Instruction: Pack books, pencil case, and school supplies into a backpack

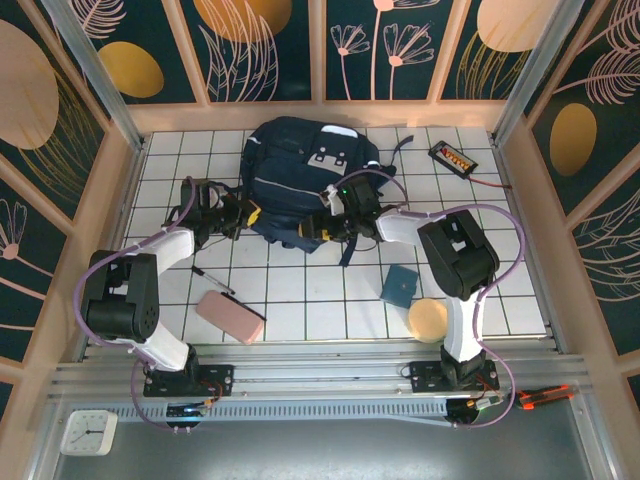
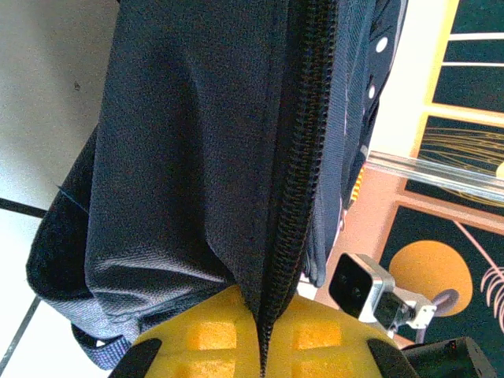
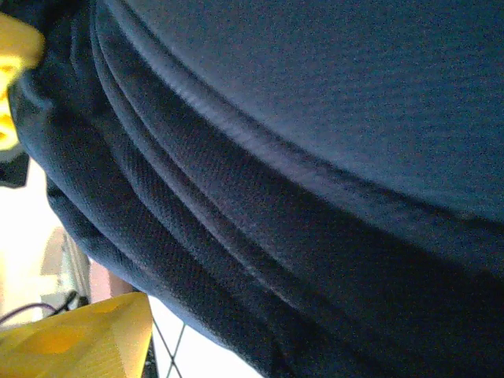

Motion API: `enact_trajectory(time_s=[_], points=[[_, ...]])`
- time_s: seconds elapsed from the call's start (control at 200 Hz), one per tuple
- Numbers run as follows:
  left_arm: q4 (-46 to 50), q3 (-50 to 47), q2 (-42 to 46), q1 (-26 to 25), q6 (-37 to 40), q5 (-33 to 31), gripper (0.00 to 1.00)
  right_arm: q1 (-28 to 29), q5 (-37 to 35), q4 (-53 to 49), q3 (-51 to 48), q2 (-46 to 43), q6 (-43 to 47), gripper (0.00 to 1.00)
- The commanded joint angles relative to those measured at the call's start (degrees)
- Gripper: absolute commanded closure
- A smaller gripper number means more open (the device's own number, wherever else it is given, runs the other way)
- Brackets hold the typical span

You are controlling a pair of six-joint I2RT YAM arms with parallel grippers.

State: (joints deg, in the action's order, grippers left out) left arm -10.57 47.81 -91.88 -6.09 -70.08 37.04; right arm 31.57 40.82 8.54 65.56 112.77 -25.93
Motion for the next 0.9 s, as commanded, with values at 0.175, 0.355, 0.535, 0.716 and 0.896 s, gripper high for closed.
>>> enact_trajectory(time_s=[0.175, 0.355, 0.535, 0.716, 0.896], points=[[-5.2, 0.7, 0.1, -1.2, -3.2, 3.4, 1.00, -0.7, -3.2, 16.3, -1.6, -1.0, -5.9, 0.28], [-5.5, 0.8, 0.0, -1.3, -3.5, 3.7, 1.00, -0.5, -2.3, 19.9, -0.6, -0.4, -6.7, 0.35], [-6.4, 0.5, 0.2, -1.3, -4.2, 3.7, 1.00, 1.1, -1.5, 18.0, -0.6, -0.6, -5.0, 0.43], [-6.7, -0.2, 0.5, -1.3, -4.4, 3.8, 1.00, 1.0, -3.0, 16.1, -0.6, -0.4, -4.6, 0.53], [-6.8, -0.6, 0.9, -1.3, -4.5, 3.7, 1.00, 1.3, -4.8, 14.4, 0.3, -0.1, -4.3, 0.68]])
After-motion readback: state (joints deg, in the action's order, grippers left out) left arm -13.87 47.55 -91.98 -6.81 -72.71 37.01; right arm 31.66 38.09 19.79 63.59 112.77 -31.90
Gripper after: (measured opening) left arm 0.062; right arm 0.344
